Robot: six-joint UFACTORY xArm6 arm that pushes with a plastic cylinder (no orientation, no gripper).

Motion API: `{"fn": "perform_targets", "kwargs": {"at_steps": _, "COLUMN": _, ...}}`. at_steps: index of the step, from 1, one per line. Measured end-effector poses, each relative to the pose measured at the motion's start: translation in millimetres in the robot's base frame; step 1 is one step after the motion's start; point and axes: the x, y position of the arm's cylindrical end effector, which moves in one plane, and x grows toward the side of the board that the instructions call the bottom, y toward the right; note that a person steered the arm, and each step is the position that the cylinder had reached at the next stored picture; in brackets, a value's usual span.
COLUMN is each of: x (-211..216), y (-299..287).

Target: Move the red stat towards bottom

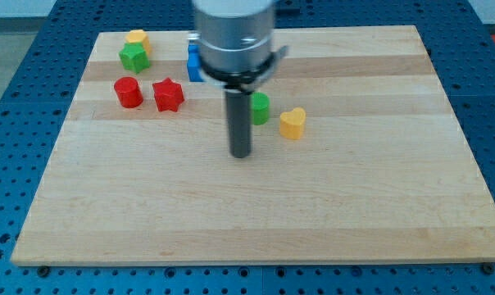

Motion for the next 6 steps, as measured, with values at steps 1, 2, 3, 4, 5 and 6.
{"fn": "perform_targets", "kwargs": {"at_steps": 1, "x": -6.8, "y": -58.8}}
{"fn": "perform_targets", "kwargs": {"at_steps": 2, "x": -19.2, "y": -120.4}}
{"fn": "perform_targets", "kwargs": {"at_steps": 3, "x": -42.4, "y": -171.4}}
{"fn": "perform_targets", "kwargs": {"at_steps": 4, "x": -74.5, "y": -210.5}}
{"fn": "perform_targets", "kwargs": {"at_steps": 5, "x": -106.8, "y": -237.1}}
{"fn": "perform_targets", "kwargs": {"at_steps": 6, "x": -140.3, "y": -233.5}}
